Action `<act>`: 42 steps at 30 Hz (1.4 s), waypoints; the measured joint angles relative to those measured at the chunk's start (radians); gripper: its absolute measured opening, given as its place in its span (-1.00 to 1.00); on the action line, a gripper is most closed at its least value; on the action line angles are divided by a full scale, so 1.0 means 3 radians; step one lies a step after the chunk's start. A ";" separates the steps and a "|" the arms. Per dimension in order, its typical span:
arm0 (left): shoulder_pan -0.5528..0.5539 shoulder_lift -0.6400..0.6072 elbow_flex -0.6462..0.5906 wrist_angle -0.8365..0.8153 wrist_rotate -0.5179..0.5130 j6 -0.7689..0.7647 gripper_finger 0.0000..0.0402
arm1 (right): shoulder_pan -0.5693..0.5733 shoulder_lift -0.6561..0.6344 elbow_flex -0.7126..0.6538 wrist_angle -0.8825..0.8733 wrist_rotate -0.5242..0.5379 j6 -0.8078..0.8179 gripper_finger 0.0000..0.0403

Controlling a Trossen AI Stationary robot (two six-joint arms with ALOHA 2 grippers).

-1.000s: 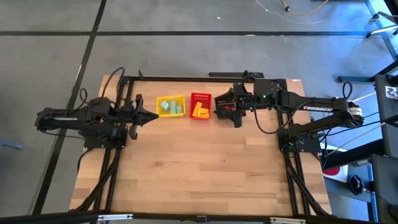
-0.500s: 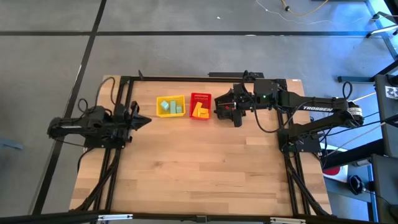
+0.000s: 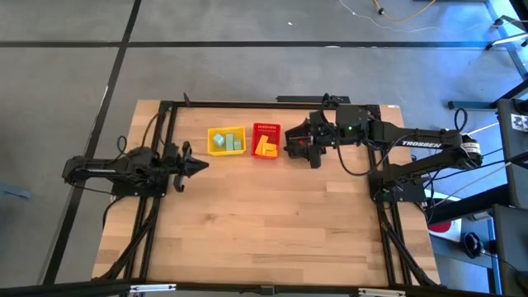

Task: Sort & place blocks by color
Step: Return to Home Position

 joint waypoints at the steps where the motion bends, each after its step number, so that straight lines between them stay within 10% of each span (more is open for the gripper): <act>1: 0.0002 0.0006 0.0000 0.0001 -0.0053 -0.0001 -1.00 | 0.0000 0.0000 0.0000 -0.0001 0.0001 0.0086 0.55; 10: 0.0002 0.0006 0.0000 -0.0004 -0.0068 -0.0004 -1.00 | -0.0050 0.0000 0.0000 -0.0405 -0.0154 0.0027 0.40; 20: 0.0002 0.0007 0.0000 -0.0004 -0.0045 -0.0004 -1.00 | -0.0073 -0.0743 -0.0861 -0.0069 -0.0928 -0.0502 -0.92; 42: 0.0002 0.0007 -0.0001 -0.0005 -0.0043 -0.0002 -1.00 | -0.0108 -0.3115 -0.2842 0.0655 -0.0875 0.0120 -0.99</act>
